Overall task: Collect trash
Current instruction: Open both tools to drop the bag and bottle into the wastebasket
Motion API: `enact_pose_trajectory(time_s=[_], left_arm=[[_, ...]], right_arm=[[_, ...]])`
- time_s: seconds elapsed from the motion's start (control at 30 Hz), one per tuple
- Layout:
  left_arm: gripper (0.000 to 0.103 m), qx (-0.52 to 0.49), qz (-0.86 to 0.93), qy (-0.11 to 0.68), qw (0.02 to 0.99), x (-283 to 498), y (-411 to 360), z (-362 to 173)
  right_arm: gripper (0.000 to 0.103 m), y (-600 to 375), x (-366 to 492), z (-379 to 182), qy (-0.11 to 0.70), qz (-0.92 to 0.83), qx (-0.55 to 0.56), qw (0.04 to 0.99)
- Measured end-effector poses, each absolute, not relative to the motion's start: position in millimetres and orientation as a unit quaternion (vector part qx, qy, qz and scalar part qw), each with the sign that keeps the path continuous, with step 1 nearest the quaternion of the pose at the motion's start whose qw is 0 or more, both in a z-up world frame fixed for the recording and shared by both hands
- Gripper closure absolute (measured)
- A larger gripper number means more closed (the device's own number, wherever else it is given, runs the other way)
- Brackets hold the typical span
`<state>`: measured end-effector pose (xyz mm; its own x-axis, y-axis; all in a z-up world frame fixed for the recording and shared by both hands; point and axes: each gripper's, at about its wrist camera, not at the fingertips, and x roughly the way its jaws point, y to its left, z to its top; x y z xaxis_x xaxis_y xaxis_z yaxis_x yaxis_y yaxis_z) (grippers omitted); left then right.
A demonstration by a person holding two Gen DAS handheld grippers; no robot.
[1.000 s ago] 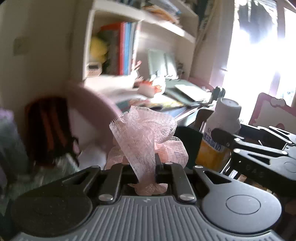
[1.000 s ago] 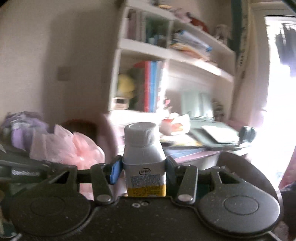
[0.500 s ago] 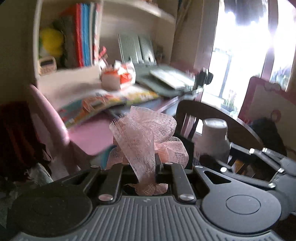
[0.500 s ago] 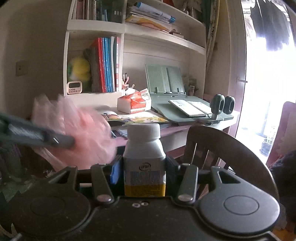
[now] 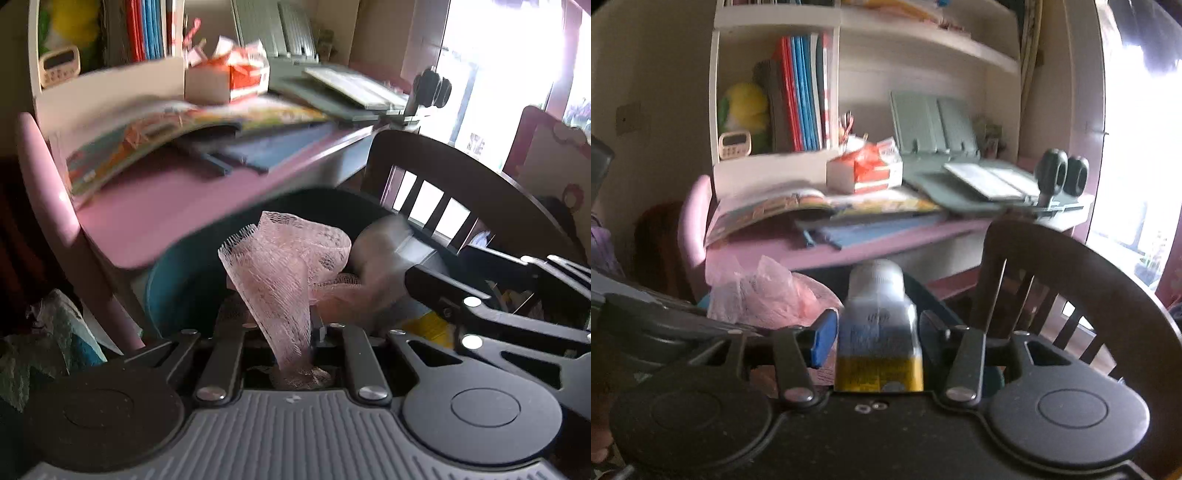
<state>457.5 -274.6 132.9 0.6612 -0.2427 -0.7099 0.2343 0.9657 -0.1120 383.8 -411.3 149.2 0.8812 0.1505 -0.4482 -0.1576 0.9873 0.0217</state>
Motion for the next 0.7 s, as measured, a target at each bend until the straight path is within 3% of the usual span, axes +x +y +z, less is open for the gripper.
enact_pose_trajectory(time_s=[0.13, 0.43, 0.7], left_arm=[[0.085, 0.014, -0.14, 0.382, 0.913, 456, -281, 125], [0.047, -0.008, -0.149, 0.367, 0.918, 434, -277, 141], [0.045, -0.002, -0.156, 0.347, 0.925, 380, -247, 170]], right_arm=[[0.053, -411, 384, 137, 0.241, 0.072, -0.015, 0.968], [0.052, -425, 360, 137, 0.25, 0.057, 0.014, 0.966], [0.05, -407, 310, 164, 0.24, 0.086, 0.01, 0.967]])
